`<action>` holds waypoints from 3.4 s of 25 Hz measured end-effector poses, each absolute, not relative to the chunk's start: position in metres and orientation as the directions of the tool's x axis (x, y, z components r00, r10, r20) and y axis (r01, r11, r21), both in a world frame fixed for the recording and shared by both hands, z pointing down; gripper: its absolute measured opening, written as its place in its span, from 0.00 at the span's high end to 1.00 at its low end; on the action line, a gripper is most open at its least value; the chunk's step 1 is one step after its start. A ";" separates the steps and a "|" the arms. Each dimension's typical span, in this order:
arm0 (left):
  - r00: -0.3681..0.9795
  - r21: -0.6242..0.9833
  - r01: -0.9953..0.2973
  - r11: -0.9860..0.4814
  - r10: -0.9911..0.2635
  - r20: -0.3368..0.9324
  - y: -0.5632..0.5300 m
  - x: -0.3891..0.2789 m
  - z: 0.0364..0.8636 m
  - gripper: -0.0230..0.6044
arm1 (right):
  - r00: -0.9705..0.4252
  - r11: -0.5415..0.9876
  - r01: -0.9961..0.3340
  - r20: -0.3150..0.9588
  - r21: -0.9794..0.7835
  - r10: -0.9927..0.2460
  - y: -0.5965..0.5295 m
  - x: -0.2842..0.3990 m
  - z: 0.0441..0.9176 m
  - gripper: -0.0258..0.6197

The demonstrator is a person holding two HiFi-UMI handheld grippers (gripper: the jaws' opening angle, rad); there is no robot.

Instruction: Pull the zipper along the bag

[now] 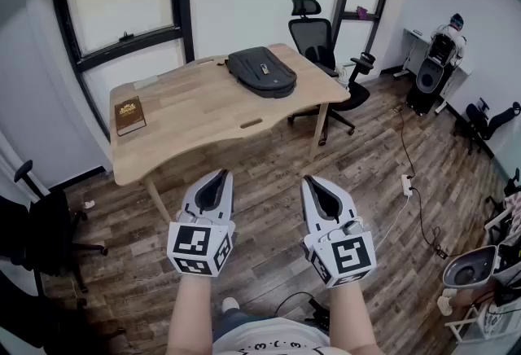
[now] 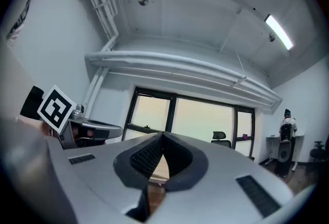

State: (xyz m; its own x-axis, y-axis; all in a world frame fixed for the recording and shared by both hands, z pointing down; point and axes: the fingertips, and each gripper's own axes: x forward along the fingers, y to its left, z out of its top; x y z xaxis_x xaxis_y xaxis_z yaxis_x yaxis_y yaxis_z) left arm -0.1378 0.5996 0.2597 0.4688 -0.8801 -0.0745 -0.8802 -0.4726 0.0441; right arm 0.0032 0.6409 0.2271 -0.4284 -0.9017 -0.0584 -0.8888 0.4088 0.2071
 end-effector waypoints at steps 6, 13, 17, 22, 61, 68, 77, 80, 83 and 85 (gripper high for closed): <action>0.449 0.042 -0.891 -0.453 -0.891 -0.071 0.610 -0.112 0.264 0.93 | -0.437 0.421 -0.886 -0.049 0.193 -0.898 0.648 0.035 0.234 0.88; 0.418 0.027 -0.907 -0.420 -0.906 -0.065 0.613 -0.096 0.268 0.93 | -0.476 0.464 -0.873 -0.051 0.153 -0.878 0.647 0.055 0.243 0.88; 0.418 0.028 -0.907 -0.420 -0.906 -0.060 0.594 -0.097 0.272 0.93 | -0.488 0.477 -0.866 -0.048 0.151 -0.871 0.629 0.052 0.246 0.88; 0.430 0.020 -0.902 -0.432 -0.901 -0.064 0.547 -0.097 0.278 0.93 | -0.472 0.461 -0.874 -0.043 0.155 -0.881 0.588 0.050 0.250 0.88; 0.477 0.026 -0.879 -0.476 -0.878 0.041 0.065 -0.115 0.327 0.93 | -0.386 0.385 -0.919 0.010 0.089 -0.922 0.108 0.061 0.292 0.88; 0.393 0.060 -0.920 -0.388 -0.915 0.093 -0.031 -0.098 0.346 0.93 | -0.438 0.441 -0.895 0.058 0.061 -0.897 0.002 0.098 0.305 0.88; 0.289 0.073 -0.957 -0.280 -0.945 0.156 -0.106 -0.097 0.378 0.77 | -0.508 0.513 -0.858 0.130 0.011 -0.852 -0.091 0.118 0.336 0.88; 0.273 0.067 -0.962 -0.265 -0.942 0.194 -0.116 -0.101 0.393 0.77 | -0.520 0.524 -0.851 0.156 -0.012 -0.840 -0.104 0.115 0.350 0.88; 0.275 0.055 -0.961 -0.270 -0.932 0.235 -0.126 -0.106 0.408 0.77 | -0.517 0.519 -0.854 0.185 -0.043 -0.836 -0.116 0.109 0.365 0.88; 0.281 0.057 -0.959 -0.276 -0.923 0.261 -0.133 -0.110 0.419 0.77 | -0.514 0.515 -0.855 0.215 -0.054 -0.831 -0.122 0.104 0.376 0.88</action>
State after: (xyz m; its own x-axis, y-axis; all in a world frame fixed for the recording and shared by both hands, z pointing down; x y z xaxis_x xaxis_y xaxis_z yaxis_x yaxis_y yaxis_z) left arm -0.1104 -0.1332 0.4186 0.2813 -0.9234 0.2610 -0.9594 -0.2762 0.0569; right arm 0.1036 -0.1217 0.3760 -0.5139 -0.8305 0.2148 -0.8554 0.5152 -0.0542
